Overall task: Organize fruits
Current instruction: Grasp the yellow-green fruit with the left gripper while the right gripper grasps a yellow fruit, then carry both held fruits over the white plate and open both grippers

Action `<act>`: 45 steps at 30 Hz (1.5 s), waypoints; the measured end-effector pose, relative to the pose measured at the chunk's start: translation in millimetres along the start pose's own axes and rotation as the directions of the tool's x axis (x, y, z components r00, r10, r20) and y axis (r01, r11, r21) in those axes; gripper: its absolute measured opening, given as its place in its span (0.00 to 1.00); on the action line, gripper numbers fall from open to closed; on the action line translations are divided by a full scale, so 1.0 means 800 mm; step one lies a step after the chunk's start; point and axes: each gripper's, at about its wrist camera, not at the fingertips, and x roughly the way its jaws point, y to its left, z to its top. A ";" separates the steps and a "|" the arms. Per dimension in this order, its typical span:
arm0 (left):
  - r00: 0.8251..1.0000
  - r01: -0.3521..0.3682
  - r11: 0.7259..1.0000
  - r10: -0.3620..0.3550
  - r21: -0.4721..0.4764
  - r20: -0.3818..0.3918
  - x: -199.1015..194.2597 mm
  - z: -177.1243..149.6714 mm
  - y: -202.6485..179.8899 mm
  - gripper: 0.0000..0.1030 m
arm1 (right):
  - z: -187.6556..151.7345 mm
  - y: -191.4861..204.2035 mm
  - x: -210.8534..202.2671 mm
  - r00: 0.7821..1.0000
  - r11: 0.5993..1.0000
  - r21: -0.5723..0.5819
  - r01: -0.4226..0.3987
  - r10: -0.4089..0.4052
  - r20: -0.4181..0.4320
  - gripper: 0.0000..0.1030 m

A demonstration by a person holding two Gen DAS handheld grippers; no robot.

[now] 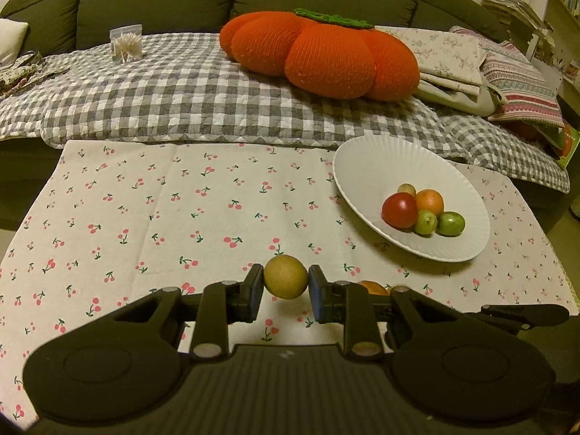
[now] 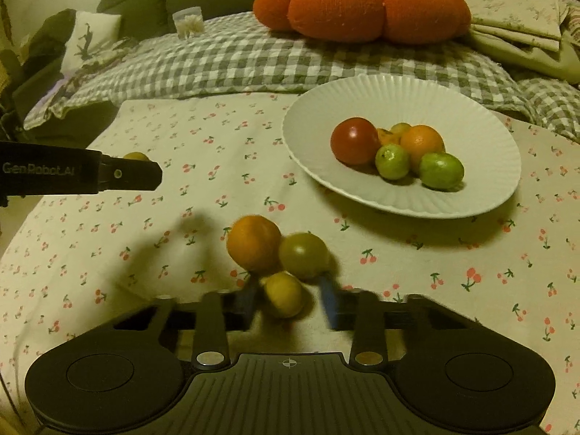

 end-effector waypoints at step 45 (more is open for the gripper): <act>0.980 0.158 0.986 -0.164 0.059 0.112 0.032 0.037 -0.048 0.24 | 0.047 -0.110 -0.089 0.986 0.965 0.261 0.017 -0.060 0.158 0.23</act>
